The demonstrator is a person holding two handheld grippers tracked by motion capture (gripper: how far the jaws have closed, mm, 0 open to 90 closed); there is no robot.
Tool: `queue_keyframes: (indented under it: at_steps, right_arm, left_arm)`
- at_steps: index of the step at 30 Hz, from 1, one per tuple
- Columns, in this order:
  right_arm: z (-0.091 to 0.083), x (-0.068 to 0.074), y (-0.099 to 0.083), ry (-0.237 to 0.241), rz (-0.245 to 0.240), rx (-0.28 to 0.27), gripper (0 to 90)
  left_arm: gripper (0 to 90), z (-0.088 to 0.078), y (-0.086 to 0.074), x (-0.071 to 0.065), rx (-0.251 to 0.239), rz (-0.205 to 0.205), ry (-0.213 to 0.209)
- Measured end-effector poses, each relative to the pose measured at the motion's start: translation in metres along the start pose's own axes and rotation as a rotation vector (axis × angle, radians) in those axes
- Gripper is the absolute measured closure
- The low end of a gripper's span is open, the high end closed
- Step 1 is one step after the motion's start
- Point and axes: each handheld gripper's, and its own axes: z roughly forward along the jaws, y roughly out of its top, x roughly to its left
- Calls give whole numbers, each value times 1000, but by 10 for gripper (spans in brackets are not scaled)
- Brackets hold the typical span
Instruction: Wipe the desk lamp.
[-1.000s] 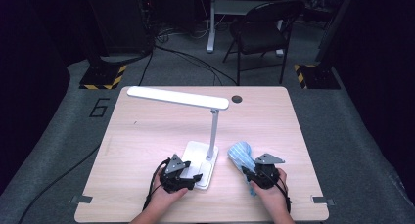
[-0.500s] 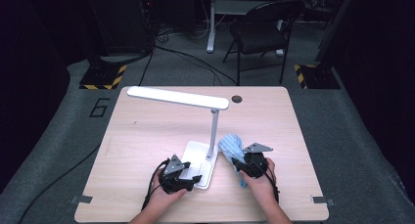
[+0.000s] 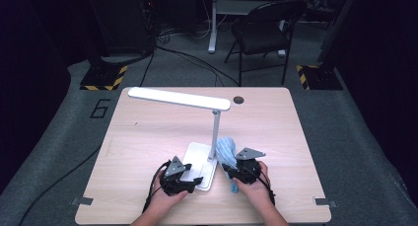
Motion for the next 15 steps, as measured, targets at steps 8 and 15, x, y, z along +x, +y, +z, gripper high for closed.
queue_keyframes:
  at_steps: [8,15]
  right_arm:
    - [5,13,1,47,-95,-32,576]
    - [6,18,5,81,-134,-52,605]
  left_arm:
    - [297,0,0,0,2,7,3]
    - [306,0,0,0,-2,3,10]
